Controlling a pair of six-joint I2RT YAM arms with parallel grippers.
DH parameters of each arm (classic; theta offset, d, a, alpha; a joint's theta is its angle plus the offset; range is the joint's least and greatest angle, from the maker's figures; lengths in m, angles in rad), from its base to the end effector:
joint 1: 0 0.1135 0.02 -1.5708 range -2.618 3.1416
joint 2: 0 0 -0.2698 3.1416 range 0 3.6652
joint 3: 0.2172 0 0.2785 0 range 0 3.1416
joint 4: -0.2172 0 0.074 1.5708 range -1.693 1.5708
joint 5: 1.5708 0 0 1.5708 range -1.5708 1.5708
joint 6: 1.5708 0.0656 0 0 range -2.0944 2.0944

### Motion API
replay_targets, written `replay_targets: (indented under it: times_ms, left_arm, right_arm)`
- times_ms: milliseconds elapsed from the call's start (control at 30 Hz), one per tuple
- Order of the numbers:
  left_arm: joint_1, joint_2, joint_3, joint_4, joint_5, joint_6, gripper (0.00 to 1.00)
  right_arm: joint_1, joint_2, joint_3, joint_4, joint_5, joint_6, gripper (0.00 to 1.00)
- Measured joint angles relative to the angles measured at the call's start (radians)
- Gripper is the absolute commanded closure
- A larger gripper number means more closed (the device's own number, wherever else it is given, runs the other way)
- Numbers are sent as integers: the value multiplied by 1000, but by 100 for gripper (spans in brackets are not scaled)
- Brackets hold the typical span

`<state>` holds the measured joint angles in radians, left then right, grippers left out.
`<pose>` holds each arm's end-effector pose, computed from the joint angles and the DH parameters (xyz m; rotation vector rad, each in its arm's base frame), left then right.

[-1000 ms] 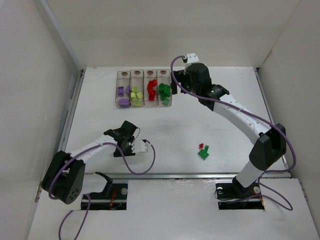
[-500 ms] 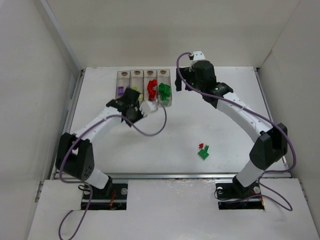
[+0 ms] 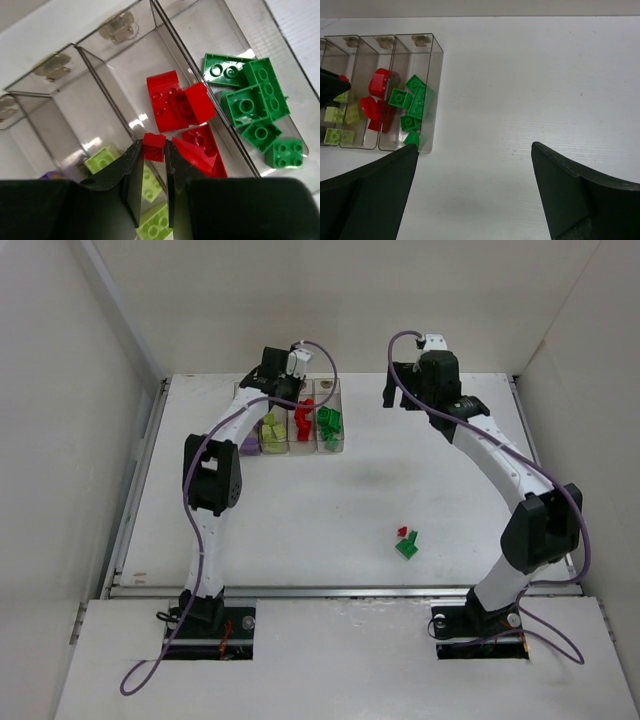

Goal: Sort the legos into containers by color

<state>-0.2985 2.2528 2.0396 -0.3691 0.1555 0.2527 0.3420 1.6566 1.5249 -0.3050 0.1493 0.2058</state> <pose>0.5557 -0.1816 0.2477 0.6718 2.0439 -0.1940 0.4239 0.1405 0.3474 -0.0412 2.0076 0.2011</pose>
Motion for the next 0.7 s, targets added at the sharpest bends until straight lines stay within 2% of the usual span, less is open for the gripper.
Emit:
replay_targets:
  times_ms: [133,200,267,300,333,467,600,700]
  left_arm:
    - [-1,44,-6,70,-7,-43,82]
    - [-1,44,-11,110,-9,-57,69]
    - [-2,44,-10,154,-9,-58,48]
    - [-3,44,-10,169,-8,-54,23]
    - [-3,44,-10,178,-9,-50,17]
    - [-10,42,-18,210,-32,-44,8]
    - [-14,-14,-114,238,-84,-41,8]
    - [-14,-116,-231,240,-129,-41,8]
  right_arm:
    - [-16,50,25,-10,0,-3,0]
    - [-21,75,32,-14,0,-4,0]
    - [-21,89,32,-30,0,-4,0]
    - [-21,93,32,-33,0,-5,0]
    - [-21,97,32,-35,0,-4,0]
    - [-22,98,32,-38,0,-5,0]
    - [-17,80,29,-81,27,0,0]
    - [13,10,2,-132,84,8,0]
